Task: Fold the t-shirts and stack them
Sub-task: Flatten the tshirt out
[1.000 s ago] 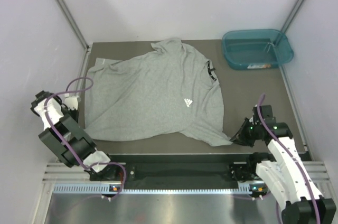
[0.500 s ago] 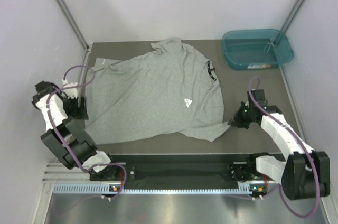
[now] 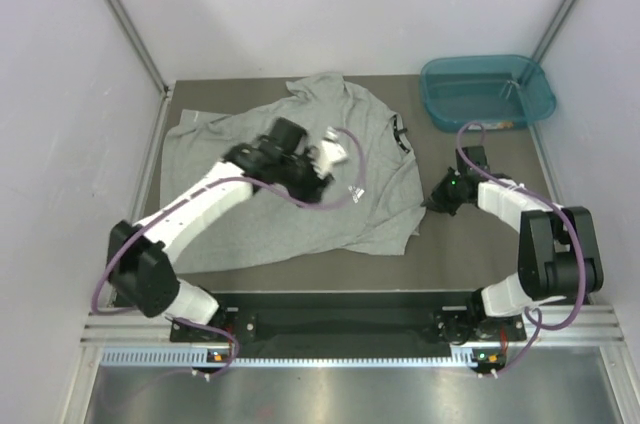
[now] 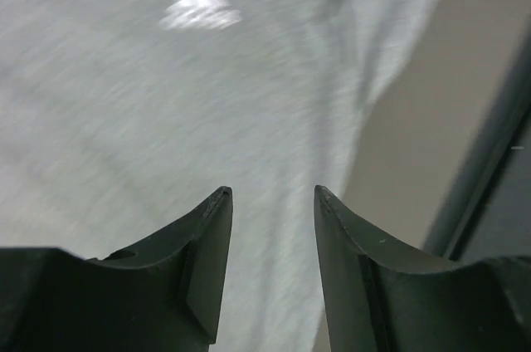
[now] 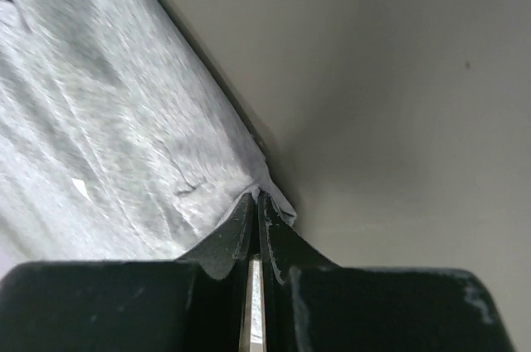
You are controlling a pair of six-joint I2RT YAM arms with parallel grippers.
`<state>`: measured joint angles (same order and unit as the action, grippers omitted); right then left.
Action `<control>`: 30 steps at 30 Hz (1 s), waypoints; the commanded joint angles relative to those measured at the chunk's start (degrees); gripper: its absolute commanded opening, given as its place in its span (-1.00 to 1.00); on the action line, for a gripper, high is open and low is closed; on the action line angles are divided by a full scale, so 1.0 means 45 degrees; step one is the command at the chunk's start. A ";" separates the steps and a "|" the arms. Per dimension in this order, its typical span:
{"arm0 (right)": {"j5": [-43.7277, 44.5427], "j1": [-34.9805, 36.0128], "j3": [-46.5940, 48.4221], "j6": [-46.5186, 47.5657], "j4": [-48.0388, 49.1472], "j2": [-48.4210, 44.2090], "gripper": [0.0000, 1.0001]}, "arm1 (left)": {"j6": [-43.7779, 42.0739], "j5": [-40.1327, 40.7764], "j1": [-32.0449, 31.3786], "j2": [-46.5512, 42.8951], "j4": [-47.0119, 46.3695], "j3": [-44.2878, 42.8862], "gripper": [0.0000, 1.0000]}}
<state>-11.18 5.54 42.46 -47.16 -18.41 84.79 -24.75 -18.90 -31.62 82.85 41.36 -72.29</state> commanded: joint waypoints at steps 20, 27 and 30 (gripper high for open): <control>-0.0173 0.0175 -0.1485 -0.0869 0.1222 -0.1205 -1.00 | -0.0925 0.1269 -0.7935 0.4401 -0.9893 0.2704 0.06; 0.0063 0.0155 -0.1759 -0.0712 0.1065 -0.1558 -1.00 | -0.1295 0.0745 -0.7955 0.5337 -1.0755 0.2764 -0.11; 0.0082 0.0155 -0.1584 -0.0654 0.1006 -0.1519 -1.00 | -0.1296 0.0625 -0.8052 0.5650 -1.0774 0.2686 -0.16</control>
<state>-11.86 5.61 34.54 -51.03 -13.61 79.35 -29.23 -14.13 -67.31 106.87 -3.53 -60.27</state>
